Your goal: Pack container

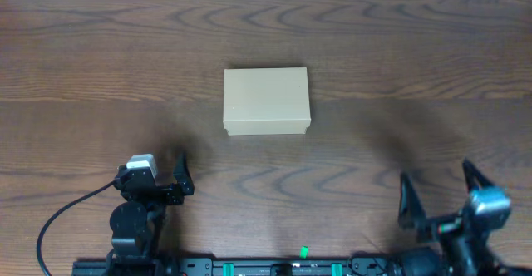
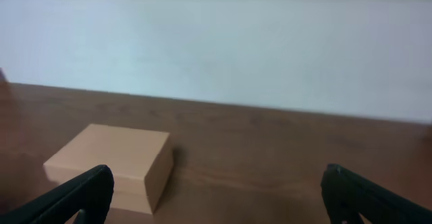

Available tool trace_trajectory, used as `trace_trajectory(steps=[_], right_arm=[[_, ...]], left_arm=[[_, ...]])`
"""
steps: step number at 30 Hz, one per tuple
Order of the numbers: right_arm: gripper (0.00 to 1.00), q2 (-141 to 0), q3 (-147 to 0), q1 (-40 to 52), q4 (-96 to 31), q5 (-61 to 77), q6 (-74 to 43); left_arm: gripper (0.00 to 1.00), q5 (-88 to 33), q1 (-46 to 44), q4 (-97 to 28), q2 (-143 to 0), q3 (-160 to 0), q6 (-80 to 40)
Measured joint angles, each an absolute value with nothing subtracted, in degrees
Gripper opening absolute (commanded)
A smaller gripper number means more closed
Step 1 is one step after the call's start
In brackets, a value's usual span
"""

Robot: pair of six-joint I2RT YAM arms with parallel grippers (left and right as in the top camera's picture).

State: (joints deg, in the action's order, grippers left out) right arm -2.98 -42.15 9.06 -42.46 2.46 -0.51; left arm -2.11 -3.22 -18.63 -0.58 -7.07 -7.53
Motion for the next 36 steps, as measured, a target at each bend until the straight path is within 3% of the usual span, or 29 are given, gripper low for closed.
trace_trajectory(steps=[8, 22, 36], right_arm=[[0.99, -0.62, -32.91, 7.84, -40.27, 5.45, 5.76], [0.99, -0.62, -7.29, 7.42, -19.77, 6.26, 9.54], [0.99, -0.67, -5.98, 6.44, -18.92, 6.33, 9.56]], left_arm=[[0.95, -2.11, -3.22, -18.63, -0.58, -7.07, -7.53], [0.95, -2.11, -3.22, -18.63, -0.58, -7.07, -7.53], [0.95, -2.11, -3.22, -18.63, -0.58, -7.07, -7.53]])
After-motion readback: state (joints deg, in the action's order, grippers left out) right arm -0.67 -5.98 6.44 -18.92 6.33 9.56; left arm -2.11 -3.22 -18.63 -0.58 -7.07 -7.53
